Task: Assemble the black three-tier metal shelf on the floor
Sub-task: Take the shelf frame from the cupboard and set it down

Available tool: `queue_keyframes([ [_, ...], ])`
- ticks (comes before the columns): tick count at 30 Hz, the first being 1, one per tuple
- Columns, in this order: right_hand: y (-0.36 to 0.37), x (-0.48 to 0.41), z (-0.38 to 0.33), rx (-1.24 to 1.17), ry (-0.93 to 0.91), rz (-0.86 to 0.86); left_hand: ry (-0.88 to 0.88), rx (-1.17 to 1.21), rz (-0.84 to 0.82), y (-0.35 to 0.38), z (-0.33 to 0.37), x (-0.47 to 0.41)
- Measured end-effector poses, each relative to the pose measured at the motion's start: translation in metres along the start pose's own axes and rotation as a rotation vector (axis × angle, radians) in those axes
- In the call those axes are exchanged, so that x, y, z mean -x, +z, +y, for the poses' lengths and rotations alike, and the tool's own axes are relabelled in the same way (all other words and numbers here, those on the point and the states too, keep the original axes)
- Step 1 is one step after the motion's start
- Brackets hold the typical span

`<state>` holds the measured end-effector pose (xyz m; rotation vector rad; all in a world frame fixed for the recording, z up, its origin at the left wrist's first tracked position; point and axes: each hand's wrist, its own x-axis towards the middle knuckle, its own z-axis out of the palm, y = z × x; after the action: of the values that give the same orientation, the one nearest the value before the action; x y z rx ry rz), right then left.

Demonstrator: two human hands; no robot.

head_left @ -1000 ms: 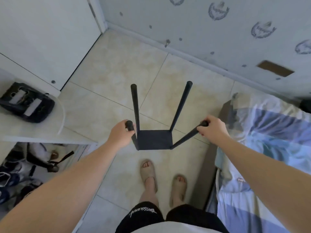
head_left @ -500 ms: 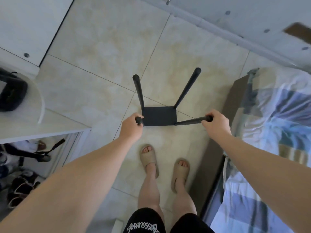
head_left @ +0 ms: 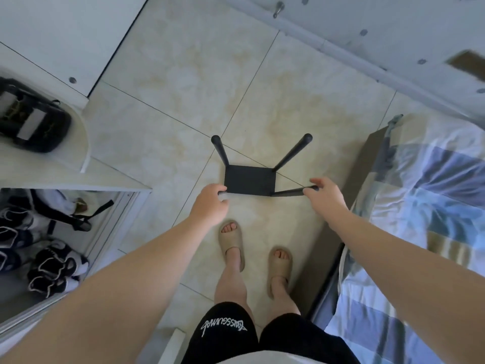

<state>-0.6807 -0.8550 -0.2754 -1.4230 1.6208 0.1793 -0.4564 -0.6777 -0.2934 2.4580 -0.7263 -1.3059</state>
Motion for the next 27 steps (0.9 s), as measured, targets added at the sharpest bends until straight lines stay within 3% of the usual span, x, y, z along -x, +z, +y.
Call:
queue_keyframes([
  [7,-0.032,0.079,-0.013,0.307,-0.383,-0.221,0.122,-0.071,0.147,-0.003,0.030,0.106],
  [13,-0.040,0.146,-0.022,0.766,-0.844,-0.208,0.126,-0.231,0.432,0.007,0.024,0.200],
  [20,-0.021,0.218,-0.046,0.986,-1.207,-0.248,-0.009,-0.168,0.651,0.017,-0.017,0.276],
  [27,0.054,0.280,-0.093,1.137,-1.466,-0.193,-0.166,-0.090,0.786,-0.017,-0.089,0.336],
])
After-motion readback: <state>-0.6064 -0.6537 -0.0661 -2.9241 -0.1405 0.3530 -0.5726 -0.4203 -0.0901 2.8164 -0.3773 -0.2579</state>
